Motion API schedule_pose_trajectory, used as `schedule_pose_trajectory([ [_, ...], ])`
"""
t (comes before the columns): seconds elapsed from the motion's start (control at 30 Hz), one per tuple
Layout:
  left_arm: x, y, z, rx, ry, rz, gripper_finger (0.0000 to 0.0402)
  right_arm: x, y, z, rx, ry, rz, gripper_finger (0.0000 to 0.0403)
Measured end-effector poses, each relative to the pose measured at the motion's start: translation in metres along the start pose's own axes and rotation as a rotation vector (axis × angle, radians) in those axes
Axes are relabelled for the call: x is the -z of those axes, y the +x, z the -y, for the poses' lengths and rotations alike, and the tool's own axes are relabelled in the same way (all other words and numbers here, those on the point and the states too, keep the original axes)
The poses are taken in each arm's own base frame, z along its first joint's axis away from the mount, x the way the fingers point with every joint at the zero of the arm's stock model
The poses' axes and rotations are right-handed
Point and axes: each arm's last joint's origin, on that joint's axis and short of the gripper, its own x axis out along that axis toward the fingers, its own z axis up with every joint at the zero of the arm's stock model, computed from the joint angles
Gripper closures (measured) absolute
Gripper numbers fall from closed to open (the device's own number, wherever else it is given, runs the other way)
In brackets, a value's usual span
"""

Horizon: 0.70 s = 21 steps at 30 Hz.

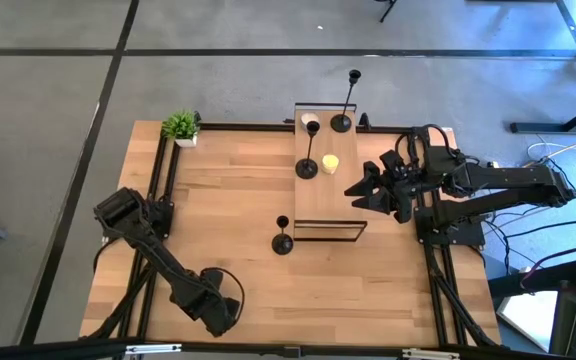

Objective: Pick & Place candle stick holders
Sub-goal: Put the blue candle jar in the bottom left corner of the shelf

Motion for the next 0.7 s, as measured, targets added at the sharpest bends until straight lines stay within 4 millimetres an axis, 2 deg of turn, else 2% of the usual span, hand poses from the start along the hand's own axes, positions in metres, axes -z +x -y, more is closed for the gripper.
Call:
schedule_pose_trajectory([
  [0.7, -0.021, -0.002, 0.011, -0.002, 0.060, 0.009, 0.0068, 0.000, 0.000, 0.000, -0.002, 0.000, -0.002, 0.0176],
])
